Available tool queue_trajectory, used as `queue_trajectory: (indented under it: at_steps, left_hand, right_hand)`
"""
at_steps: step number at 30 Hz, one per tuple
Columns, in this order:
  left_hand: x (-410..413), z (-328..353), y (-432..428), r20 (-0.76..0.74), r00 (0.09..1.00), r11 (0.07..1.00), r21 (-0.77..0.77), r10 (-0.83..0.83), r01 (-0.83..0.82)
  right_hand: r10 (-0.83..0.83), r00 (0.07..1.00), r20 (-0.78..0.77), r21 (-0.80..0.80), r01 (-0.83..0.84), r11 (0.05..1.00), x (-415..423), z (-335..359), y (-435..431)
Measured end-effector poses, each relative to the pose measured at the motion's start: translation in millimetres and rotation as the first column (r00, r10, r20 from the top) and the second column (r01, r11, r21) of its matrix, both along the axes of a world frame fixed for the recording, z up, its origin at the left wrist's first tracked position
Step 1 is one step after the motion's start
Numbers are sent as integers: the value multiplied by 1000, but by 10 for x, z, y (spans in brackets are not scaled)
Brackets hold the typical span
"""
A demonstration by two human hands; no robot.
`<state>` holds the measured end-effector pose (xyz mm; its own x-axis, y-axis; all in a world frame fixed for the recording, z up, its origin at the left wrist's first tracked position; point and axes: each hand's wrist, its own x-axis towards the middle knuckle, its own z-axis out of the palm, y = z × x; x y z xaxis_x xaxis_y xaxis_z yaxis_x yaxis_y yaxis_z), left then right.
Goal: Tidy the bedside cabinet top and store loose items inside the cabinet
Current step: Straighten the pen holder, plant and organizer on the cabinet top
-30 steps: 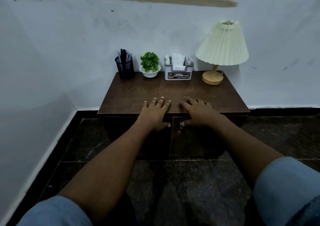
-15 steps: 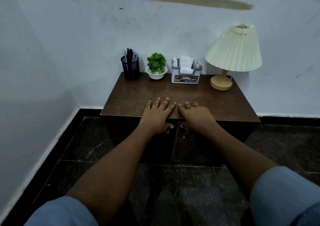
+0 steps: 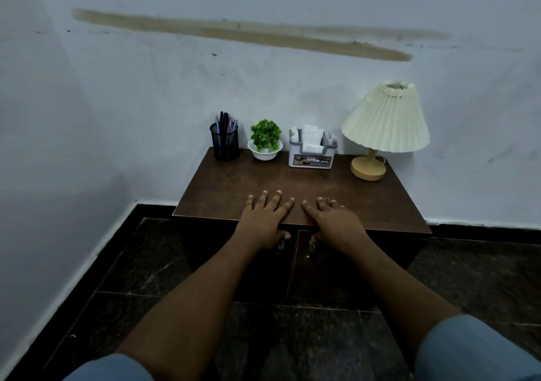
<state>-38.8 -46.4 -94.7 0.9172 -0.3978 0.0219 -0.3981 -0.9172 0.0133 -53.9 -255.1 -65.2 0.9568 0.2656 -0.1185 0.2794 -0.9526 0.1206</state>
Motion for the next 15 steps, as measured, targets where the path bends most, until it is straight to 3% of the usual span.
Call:
queue_trajectory:
  at_steps: [4, 7, 10, 15]
  left_hand:
    - [71, 5, 13, -57, 998, 996, -91, 2, -7]
    - [175, 25, -7, -71, 984, 964, -204, 162, -173]
    - [328, 53, -1, -135, 951, 916, -263, 277, -304]
    - [661, 142, 108, -177, 935, 873, -337, 307, -351]
  right_hand:
    - [0, 989, -149, 215, 32, 976, 211, 215, -53]
    - [-95, 978, -184, 273, 144, 951, 289, 107, -152]
    - [-176, 976, -127, 302, 207, 931, 369, -103, -241]
    - [-304, 951, 46, 419, 258, 870, 649, -188, -237]
